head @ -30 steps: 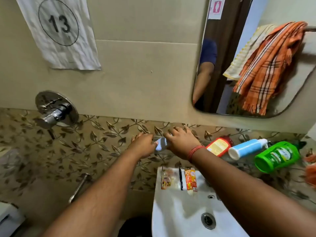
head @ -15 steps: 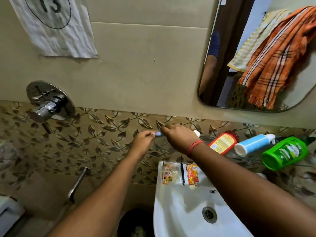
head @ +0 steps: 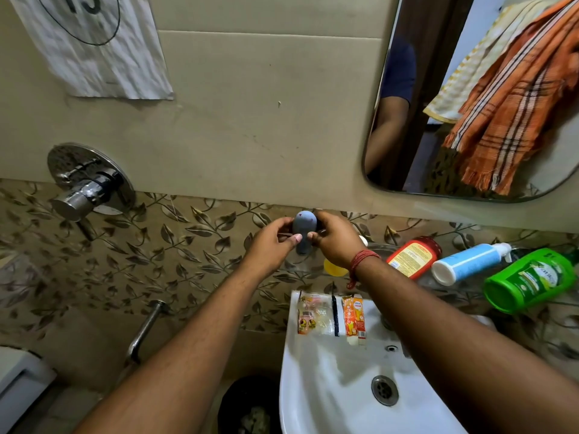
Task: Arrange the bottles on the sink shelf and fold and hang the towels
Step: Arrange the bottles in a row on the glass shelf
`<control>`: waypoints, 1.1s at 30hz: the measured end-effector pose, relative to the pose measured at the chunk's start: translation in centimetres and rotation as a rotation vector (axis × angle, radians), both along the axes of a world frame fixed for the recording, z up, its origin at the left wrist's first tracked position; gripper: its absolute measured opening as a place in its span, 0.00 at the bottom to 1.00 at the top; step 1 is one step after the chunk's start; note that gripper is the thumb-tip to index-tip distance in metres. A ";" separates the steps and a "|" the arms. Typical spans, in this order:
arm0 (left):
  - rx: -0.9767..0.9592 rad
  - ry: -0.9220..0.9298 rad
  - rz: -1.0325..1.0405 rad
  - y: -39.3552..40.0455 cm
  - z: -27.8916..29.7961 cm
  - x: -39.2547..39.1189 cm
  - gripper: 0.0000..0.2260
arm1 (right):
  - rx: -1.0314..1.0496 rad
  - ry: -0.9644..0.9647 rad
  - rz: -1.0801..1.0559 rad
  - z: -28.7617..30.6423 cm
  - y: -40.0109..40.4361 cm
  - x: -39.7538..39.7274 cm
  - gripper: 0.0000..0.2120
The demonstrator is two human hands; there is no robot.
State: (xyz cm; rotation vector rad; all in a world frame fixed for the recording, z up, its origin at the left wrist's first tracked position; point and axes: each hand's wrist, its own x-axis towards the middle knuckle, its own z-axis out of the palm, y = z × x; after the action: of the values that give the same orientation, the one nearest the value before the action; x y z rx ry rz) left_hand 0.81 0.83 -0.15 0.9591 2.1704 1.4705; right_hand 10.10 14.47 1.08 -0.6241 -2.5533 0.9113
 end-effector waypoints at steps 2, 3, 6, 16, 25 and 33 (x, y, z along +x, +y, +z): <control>-0.013 0.027 -0.007 0.0 -0.1 0.1 0.19 | -0.009 0.004 0.019 -0.1 0.1 0.3 0.16; -0.015 0.034 -0.007 0.1 -0.2 0.2 0.19 | -0.022 0.004 0.027 -0.2 0.1 0.5 0.15; -0.024 0.058 -0.002 0.2 -0.4 0.4 0.19 | -0.068 0.008 0.047 -0.2 0.0 0.8 0.14; 0.087 -0.042 0.137 -1.7 -1.5 1.3 0.15 | 0.148 0.034 0.068 1.2 2.4 4.0 0.21; 0.089 0.300 0.021 -2.0 -4.5 6.4 0.08 | 0.843 -0.299 0.358 0.4 3.5 8.8 0.27; 0.155 0.054 0.315 0.8 -3.3 5.8 0.20 | 0.484 -0.184 0.167 0.9 1.3 5.7 0.25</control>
State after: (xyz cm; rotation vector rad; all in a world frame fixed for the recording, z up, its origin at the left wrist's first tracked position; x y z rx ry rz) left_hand 6.56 1.60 -3.40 0.7348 2.3591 1.7969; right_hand 15.81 15.79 2.02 -0.3648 -2.8734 0.2618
